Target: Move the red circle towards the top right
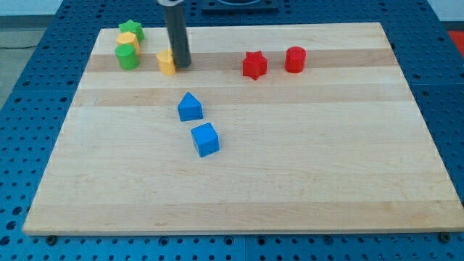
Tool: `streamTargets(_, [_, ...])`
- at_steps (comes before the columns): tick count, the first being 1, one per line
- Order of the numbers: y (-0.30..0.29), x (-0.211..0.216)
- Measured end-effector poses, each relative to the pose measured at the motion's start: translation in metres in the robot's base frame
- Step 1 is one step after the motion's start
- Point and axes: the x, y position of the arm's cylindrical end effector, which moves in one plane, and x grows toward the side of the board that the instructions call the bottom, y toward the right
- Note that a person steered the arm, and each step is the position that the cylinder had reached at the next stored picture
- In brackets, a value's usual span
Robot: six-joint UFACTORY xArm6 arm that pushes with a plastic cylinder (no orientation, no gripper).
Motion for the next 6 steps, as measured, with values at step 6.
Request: streamTargets(6, [0.001, 0.031])
